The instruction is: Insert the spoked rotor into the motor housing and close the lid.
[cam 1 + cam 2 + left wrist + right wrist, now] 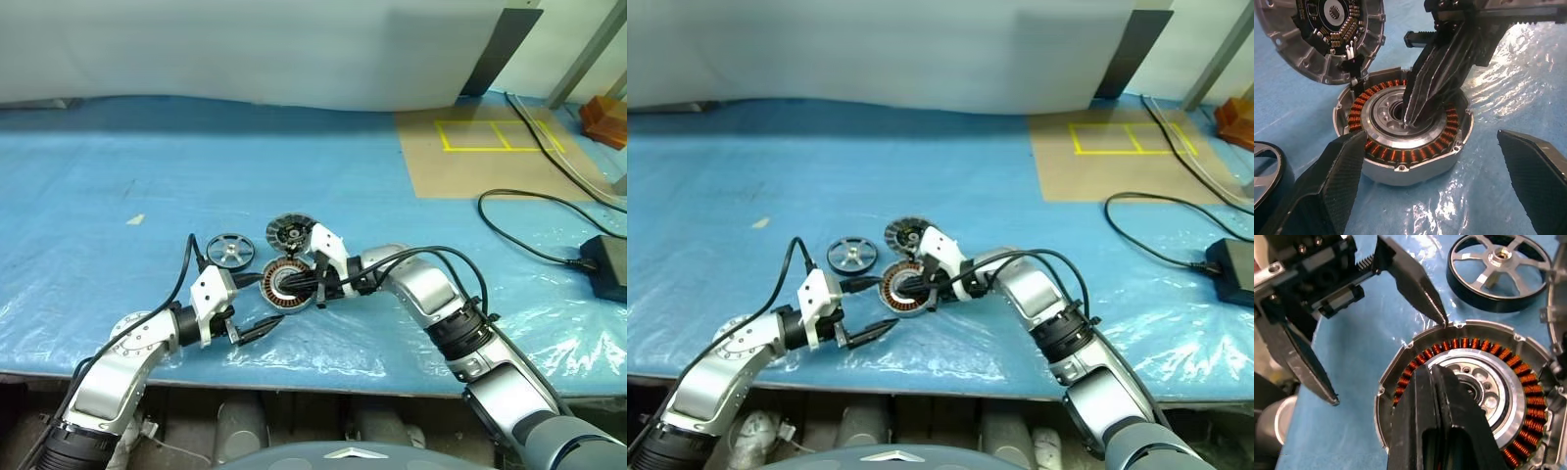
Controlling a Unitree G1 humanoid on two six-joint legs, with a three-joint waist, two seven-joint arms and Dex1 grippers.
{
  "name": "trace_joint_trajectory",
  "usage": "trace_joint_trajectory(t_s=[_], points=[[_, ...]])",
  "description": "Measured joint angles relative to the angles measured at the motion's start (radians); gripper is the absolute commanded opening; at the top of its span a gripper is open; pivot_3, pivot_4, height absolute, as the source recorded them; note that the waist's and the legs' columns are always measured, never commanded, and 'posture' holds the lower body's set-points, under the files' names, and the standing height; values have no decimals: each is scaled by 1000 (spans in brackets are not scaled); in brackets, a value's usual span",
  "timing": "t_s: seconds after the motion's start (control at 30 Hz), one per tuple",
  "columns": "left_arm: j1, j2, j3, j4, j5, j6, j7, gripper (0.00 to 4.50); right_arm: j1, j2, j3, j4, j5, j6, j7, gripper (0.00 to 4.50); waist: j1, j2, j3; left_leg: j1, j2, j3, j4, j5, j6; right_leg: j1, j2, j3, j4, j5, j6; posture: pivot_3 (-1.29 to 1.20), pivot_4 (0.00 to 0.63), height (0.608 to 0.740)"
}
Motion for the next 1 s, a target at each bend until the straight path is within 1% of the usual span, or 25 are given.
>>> trace_joint_trajectory(t_s=[0.1,0.2,0.27,0.4,0.47,0.6,0.7,0.77,0.87,1.0], points=[[5,0,0,0,0,0,0,4500,1,0,-18,-1,11,16,4,27,1,0,0,0,0,0,1,0,0,0,-1,0,0,-2,-3,0,150,740],[8,0,0,0,0,0,0,4500,8,-1,-61,-1,60,65,28,27,5,0,0,-2,0,0,2,0,0,-1,-1,0,0,-2,-3,0,150,740],[7,0,0,0,0,0,0,4500,7,25,-114,0,110,95,29,27,5,0,0,-3,0,0,2,0,0,-2,0,0,0,0,-1,0,150,740],[-6,-5,0,0,0,0,0,4500,-6,80,-178,-1,167,123,2,27,1,0,0,-3,1,0,1,0,0,-2,1,0,0,0,0,0,150,740],[-6,-5,-1,0,0,0,0,4500,-6,80,-165,-1,154,118,-14,27,3,0,0,-3,0,0,0,0,0,-2,1,0,0,0,0,0,150,740],[-4,-5,0,1,0,0,0,4500,0,38,-52,33,42,49,-37,27,3,0,0,-3,0,0,0,0,0,-2,1,-1,-1,0,0,0,150,740],[-1,-6,-1,1,0,0,0,4500,-24,18,11,32,-25,-12,-44,27,3,0,-1,1,0,0,0,0,0,1,0,0,0,0,0,0,150,740],[0,-5,-1,1,0,0,0,4500,-24,12,14,31,-32,-14,-43,27,3,1,-2,3,0,0,0,0,0,3,-1,0,0,-2,-3,0,150,740],[6,-5,-1,1,0,0,0,4500,-22,10,-5,31,-21,-2,-37,27,7,1,-2,3,-1,0,1,0,0,4,-2,0,-1,-2,-3,0,150,740],[3,-5,-1,1,0,0,0,4500,2,42,-73,36,55,59,-18,27,5,1,-2,-1,-1,0,2,0,0,1,-1,0,0,-2,-3,0,150,740]])
